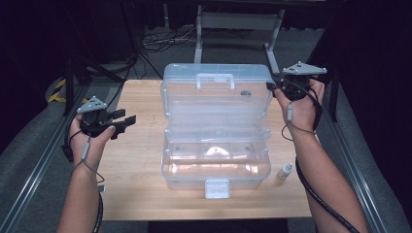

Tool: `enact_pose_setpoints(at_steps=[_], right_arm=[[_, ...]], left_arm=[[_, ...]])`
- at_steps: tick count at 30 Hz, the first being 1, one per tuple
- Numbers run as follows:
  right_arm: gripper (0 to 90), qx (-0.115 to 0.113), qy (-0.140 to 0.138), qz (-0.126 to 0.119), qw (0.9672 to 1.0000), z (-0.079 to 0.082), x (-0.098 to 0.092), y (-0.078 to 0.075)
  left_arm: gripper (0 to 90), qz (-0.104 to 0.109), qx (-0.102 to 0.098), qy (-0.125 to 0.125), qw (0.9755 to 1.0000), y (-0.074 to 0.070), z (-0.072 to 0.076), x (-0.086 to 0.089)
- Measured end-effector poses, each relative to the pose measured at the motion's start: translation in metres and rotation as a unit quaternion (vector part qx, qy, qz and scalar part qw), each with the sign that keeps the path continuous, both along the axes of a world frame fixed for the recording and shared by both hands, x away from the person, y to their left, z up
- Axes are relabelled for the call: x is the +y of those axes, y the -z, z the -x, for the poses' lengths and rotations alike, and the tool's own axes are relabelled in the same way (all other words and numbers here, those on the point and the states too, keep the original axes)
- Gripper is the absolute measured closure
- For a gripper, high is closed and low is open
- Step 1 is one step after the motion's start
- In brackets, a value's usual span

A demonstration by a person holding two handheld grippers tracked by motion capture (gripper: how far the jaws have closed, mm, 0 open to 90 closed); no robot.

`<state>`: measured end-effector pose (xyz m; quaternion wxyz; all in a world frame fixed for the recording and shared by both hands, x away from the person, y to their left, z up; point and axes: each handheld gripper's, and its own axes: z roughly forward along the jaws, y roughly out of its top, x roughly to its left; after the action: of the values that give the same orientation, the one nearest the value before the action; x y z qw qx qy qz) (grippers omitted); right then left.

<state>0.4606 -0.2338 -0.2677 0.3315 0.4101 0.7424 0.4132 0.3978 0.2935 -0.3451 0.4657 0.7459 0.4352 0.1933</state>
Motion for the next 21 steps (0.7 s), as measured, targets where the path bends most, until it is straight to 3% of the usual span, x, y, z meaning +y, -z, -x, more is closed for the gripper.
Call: enact_pose_setpoints(at_steps=[21], right_arm=[[78.6, 0.043, 0.007, -0.013, 0.999, -0.041, 0.0, 0.002]], left_arm=[[37.1, -0.023, 0.03, -0.031, 0.9988, 0.027, 0.021, 0.017]])
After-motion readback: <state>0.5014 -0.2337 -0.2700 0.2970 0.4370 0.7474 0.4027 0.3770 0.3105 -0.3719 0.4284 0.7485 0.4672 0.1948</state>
